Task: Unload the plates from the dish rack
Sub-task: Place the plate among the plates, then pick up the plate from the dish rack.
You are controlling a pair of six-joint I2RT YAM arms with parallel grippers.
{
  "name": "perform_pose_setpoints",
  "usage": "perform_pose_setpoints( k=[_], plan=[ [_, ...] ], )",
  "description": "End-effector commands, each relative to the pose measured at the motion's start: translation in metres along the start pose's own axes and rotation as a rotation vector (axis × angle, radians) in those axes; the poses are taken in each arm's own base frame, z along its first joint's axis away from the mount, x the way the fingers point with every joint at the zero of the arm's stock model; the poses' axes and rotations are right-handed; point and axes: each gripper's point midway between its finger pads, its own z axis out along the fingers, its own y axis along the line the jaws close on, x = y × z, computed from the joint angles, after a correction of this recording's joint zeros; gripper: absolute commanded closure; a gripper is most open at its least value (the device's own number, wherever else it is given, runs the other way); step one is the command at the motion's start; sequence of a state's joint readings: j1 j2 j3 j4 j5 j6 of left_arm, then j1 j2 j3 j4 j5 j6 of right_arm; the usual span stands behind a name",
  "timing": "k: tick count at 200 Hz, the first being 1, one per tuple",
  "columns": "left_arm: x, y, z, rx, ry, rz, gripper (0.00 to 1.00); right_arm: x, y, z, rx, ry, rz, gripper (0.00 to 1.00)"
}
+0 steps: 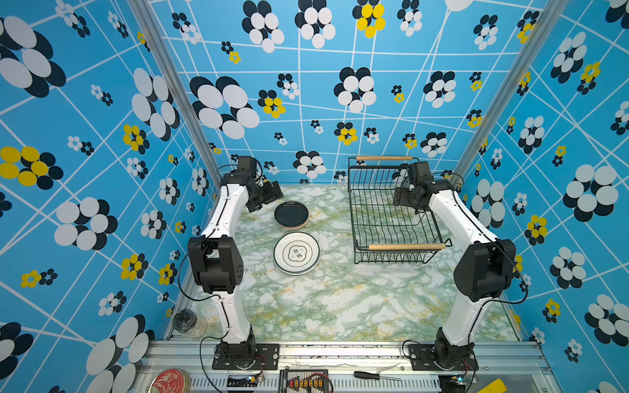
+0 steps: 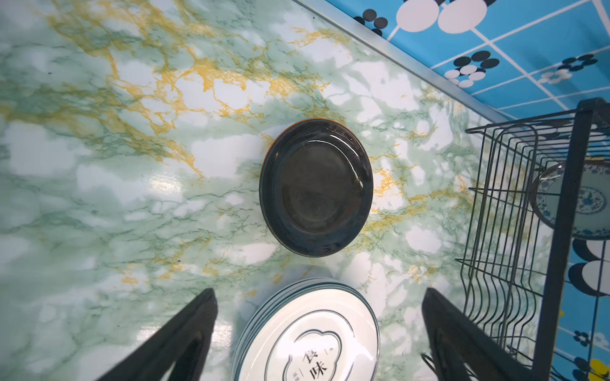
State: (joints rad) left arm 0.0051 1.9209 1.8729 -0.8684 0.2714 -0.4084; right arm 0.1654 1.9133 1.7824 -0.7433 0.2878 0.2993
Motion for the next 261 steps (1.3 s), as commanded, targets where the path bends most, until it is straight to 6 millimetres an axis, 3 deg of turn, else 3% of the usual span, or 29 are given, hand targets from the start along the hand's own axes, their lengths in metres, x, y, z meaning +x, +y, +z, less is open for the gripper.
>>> perform_pose_setpoints(
  k=[1,16,22,91,123,126,251,254,261],
  plan=[
    [0.012,-0.002,-0.013,-0.003,0.009,0.010,0.01,-0.028,0.001,0.008,0.024,-0.080,0.030,0.01],
    [0.018,0.000,-0.011,-0.002,0.022,0.005,0.01,-0.036,0.003,0.015,0.027,-0.098,0.043,0.01],
    [0.018,-0.003,-0.022,0.009,0.004,0.010,0.01,-0.038,0.004,0.018,0.031,-0.101,0.048,0.01],
    [0.044,0.001,-0.055,-0.001,-0.016,0.011,0.01,-0.050,0.006,0.049,0.058,-0.098,0.092,0.01],
    [0.053,0.004,-0.070,-0.008,-0.032,0.018,0.01,-0.056,0.003,0.053,0.064,-0.105,0.115,0.01],
    [0.054,0.004,-0.071,-0.007,-0.033,0.019,0.01,-0.049,0.004,0.066,0.072,-0.081,0.109,0.01],
    [0.077,0.002,-0.094,0.031,-0.056,0.015,0.01,-0.051,0.009,0.105,0.086,-0.042,0.125,0.08],
    [0.077,0.002,-0.094,0.034,-0.057,0.018,0.01,-0.054,-0.008,0.108,0.104,-0.041,0.149,0.08],
    [0.078,0.002,-0.095,0.035,-0.059,0.018,0.01,-0.055,-0.012,0.110,0.110,-0.038,0.155,0.09]
  ],
)
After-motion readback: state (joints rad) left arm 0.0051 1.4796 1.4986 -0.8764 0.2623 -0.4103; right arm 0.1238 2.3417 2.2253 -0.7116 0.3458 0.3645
